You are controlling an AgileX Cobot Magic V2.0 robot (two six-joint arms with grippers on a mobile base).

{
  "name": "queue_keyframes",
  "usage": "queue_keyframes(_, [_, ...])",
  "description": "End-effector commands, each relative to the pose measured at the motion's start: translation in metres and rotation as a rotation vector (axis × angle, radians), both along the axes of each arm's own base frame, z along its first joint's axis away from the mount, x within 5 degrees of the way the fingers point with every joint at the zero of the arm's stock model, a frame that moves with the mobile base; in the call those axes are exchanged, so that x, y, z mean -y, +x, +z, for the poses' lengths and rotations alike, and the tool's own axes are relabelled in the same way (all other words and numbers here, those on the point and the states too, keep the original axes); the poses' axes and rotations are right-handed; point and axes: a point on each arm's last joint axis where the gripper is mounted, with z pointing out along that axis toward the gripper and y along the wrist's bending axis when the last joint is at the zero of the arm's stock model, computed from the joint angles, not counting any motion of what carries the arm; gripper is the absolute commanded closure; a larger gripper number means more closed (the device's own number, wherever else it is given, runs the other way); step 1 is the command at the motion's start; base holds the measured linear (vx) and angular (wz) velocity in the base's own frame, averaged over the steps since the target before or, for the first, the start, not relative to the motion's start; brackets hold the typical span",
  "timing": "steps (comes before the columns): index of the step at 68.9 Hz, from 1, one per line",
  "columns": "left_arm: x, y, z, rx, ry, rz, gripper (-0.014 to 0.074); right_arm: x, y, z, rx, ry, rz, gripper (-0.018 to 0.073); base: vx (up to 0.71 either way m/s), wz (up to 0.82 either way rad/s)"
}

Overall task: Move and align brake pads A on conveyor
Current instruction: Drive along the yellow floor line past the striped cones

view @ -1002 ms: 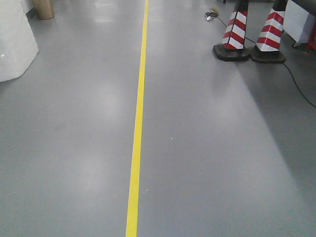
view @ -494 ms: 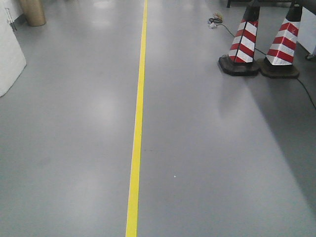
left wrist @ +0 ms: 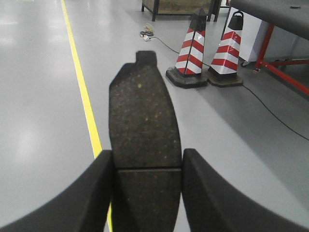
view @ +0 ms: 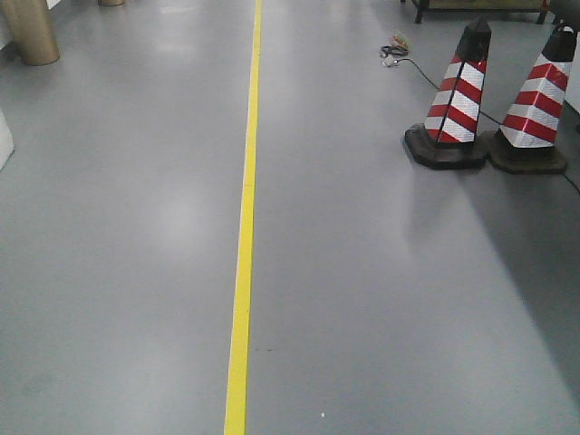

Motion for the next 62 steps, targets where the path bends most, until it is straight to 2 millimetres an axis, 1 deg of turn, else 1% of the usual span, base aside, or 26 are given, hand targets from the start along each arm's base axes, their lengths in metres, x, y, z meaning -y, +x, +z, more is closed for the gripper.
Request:
queue_keyframes(1, [0.0033, 0.0011, 0.0164, 0.097, -0.038, -0.031, 0.0603, -0.0007, 0.0022, 0.0161, 0.115, -0.003, 0.014, 0.0564, 0.65, -0.09])
queue_keyframes(23, [0.0033, 0.0011, 0.0164, 0.097, -0.038, -0.031, 0.0603, -0.0007, 0.0022, 0.0162, 0.116, -0.003, 0.015, 0.0564, 0.66, -0.06])
queue_keyframes(62, [0.0033, 0.0011, 0.0164, 0.097, -0.038, -0.031, 0.0603, -0.0010, 0.0027, 0.0159, 0.112, -0.003, 0.014, 0.0564, 0.65, 0.02])
